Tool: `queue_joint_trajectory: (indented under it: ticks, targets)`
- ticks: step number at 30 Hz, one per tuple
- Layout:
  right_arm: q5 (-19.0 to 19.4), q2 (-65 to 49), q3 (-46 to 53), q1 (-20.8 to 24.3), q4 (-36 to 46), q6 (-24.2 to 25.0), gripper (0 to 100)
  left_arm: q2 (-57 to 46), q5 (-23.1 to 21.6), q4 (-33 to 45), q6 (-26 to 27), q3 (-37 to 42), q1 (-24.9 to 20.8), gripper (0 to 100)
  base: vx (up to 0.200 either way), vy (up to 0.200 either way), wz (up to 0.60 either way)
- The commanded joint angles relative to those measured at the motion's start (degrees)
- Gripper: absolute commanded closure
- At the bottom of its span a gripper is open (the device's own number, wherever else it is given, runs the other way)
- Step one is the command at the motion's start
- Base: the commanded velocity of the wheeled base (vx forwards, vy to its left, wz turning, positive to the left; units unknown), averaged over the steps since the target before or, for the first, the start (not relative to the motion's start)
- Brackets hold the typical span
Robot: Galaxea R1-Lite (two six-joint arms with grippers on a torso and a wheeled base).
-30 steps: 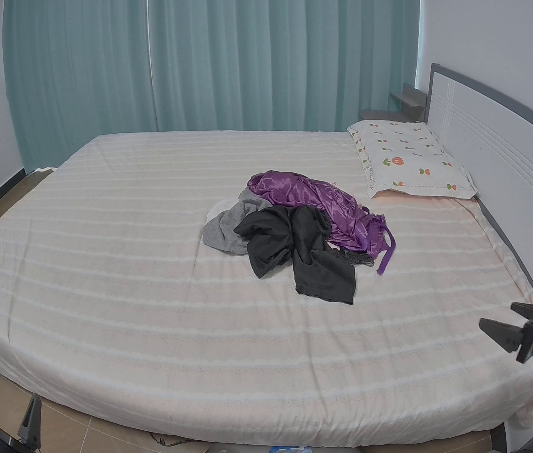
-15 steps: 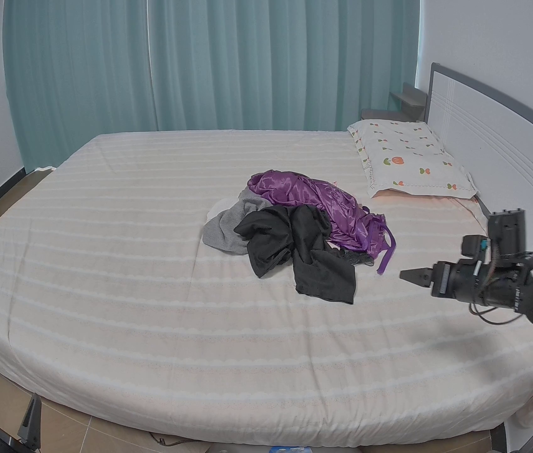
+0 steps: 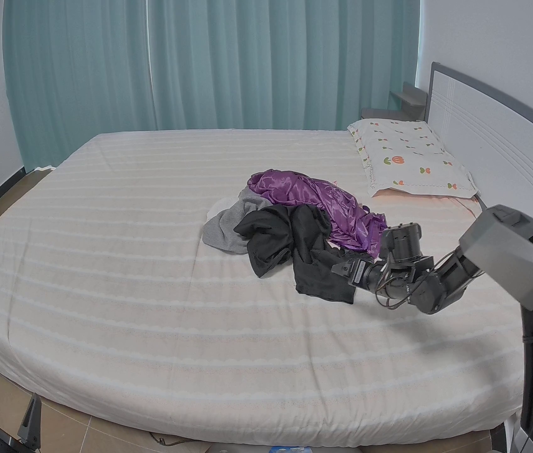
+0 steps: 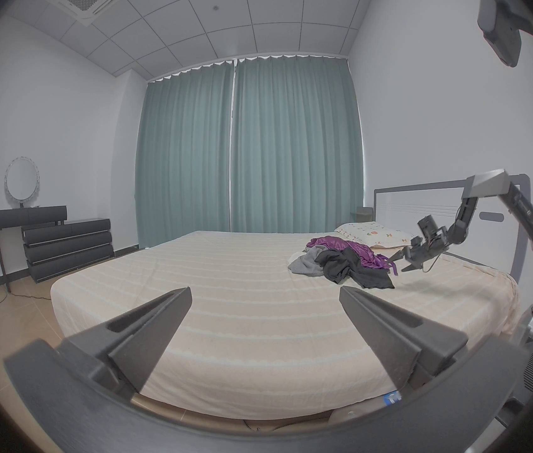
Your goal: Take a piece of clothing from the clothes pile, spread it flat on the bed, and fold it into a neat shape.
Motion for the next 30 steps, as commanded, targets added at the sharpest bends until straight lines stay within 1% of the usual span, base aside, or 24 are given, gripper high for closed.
queue_joint_trajectory:
  ticks: [1, 3, 8, 11, 15, 16, 21, 25, 26, 30]
  targets:
    - [-2.62, 11.10, -7.33, 1.78, 0.94, 1.04, 0, -1.04, 0.01, -0.01, -0.01, 1.01, 0.00, 0, 0.000, 0.000, 0.00]
    - [-2.88, 11.80, -9.00, 1.61, 1.64, 1.48, 0, -1.04, 0.01, -0.01, -0.01, 1.01, 0.09, 0, 0.000, 0.000, 0.00]
    - [-5.34, 13.21, -12.95, 0.38, 4.45, 1.48, 0, -1.04, 0.01, -0.01, -0.01, 1.01, 0.00, 0, 0.000, 0.000, 0.00]
    - [-5.87, 14.00, -14.36, 0.03, 4.71, 1.48, 0, -1.04, 0.01, -0.01, -0.01, 1.01, 0.00, 0, 0.000, 0.000, 0.00]
    - [-5.95, 14.79, -16.64, -0.06, 5.15, 1.39, 0, -1.04, 0.01, -0.01, -0.01, 1.01, 0.00, 0, 0.000, 0.000, 0.00]
    - [-5.87, 15.84, -18.49, 0.11, 5.59, 1.48, 0, -1.04, 0.01, -0.01, -0.01, 1.01, 0.00, 0, 0.000, 0.000, 0.00]
    - [-5.43, 17.07, -23.23, 0.73, 9.37, 1.75, 0, -1.04, 0.01, -0.01, -0.01, 1.01, 0.00, 0, 0.000, 0.000, 0.00]
    - [-5.69, 17.95, -25.43, 1.17, 10.52, 2.01, 0, -1.04, 0.01, -0.01, -0.01, 1.01, 0.00, 0, 0.000, 0.000, 0.00]
    - [-6.22, 19.54, -28.51, 1.34, 12.01, 2.89, 0, -1.04, 0.01, -0.01, -0.01, 1.01, 0.00, 0, 0.000, 0.000, 0.00]
    - [-6.57, 20.15, -30.70, 1.34, 14.29, 3.50, 0, -1.04, 0.01, -0.01, -0.01, 1.01, 0.00, 0, 0.000, 0.000, 0.00]
